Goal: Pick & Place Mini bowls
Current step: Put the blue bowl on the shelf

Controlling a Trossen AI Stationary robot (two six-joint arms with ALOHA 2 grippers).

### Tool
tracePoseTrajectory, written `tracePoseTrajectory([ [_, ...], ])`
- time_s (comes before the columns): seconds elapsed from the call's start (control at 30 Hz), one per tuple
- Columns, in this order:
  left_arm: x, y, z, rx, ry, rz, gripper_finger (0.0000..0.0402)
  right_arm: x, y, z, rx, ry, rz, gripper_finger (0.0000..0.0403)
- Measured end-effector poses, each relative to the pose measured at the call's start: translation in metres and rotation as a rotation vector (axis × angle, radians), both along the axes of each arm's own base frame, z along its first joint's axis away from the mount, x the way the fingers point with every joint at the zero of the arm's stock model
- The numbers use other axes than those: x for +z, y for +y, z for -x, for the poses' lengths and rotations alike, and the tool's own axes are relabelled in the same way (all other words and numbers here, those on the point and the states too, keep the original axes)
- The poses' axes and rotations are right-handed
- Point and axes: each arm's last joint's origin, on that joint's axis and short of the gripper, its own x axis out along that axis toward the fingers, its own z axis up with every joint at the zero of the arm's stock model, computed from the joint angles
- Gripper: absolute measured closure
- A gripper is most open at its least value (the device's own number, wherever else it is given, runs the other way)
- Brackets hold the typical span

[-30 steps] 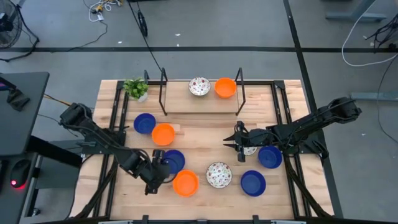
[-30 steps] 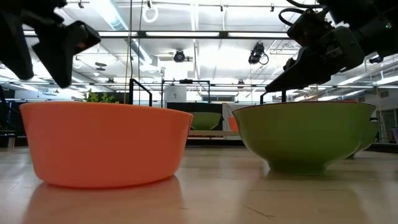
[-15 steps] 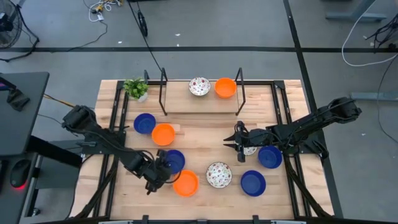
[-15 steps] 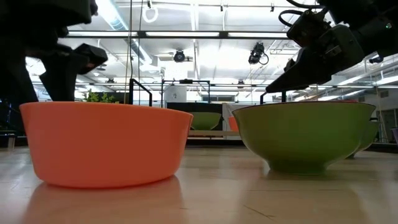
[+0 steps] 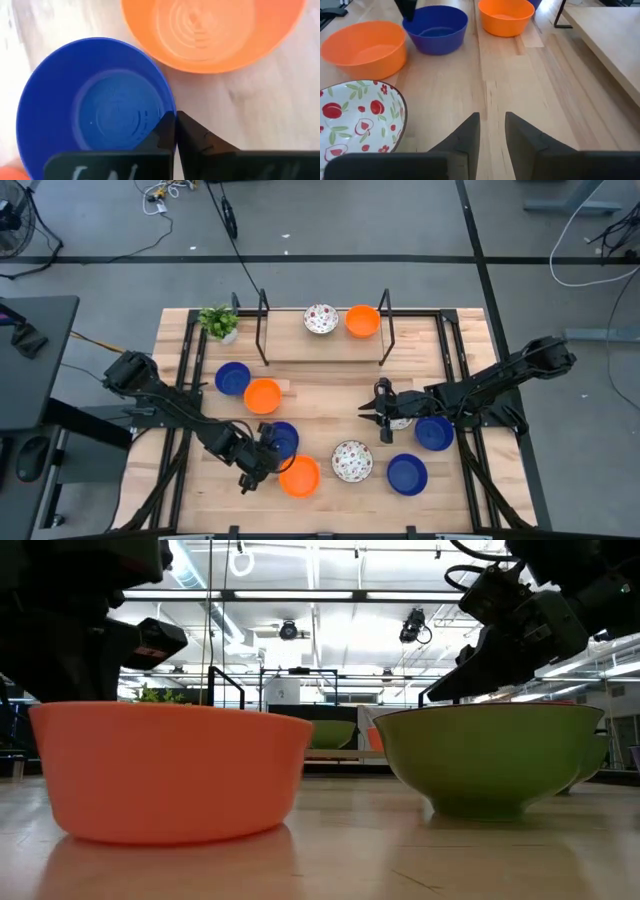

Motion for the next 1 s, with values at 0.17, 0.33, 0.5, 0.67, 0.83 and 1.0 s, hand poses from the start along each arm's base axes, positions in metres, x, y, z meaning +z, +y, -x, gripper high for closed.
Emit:
tracePoseTrajectory([
  [0.17,0.026,-0.004,-0.014,0.007,-0.062,-0.002,0.0395,-0.002,0.000,-0.001,0.000,0.008,0.002,0.0309],
  [0.33,0.072,0.012,-0.038,0.065,-0.127,-0.067,0.0396,-0.002,0.000,-0.001,0.000,0.002,0.000,0.0309],
  [0.5,0.097,0.065,-0.062,0.243,-0.133,-0.129,0.0398,-0.002,0.000,-0.001,-0.001,0.002,-0.002,0.0309],
  [0.67,0.097,0.144,-0.076,0.453,-0.105,-0.142,0.0399,-0.002,0.000,-0.001,0.000,0.002,0.000,0.0309],
  [0.83,0.088,0.218,-0.077,0.639,-0.062,-0.097,0.0398,-0.002,0.000,-0.001,0.002,0.006,0.005,0.0309],
  [1.0,0.064,0.264,-0.079,0.734,0.002,-0.111,0.0398,-0.003,0.000,-0.001,0.002,0.014,0.007,0.0309],
])
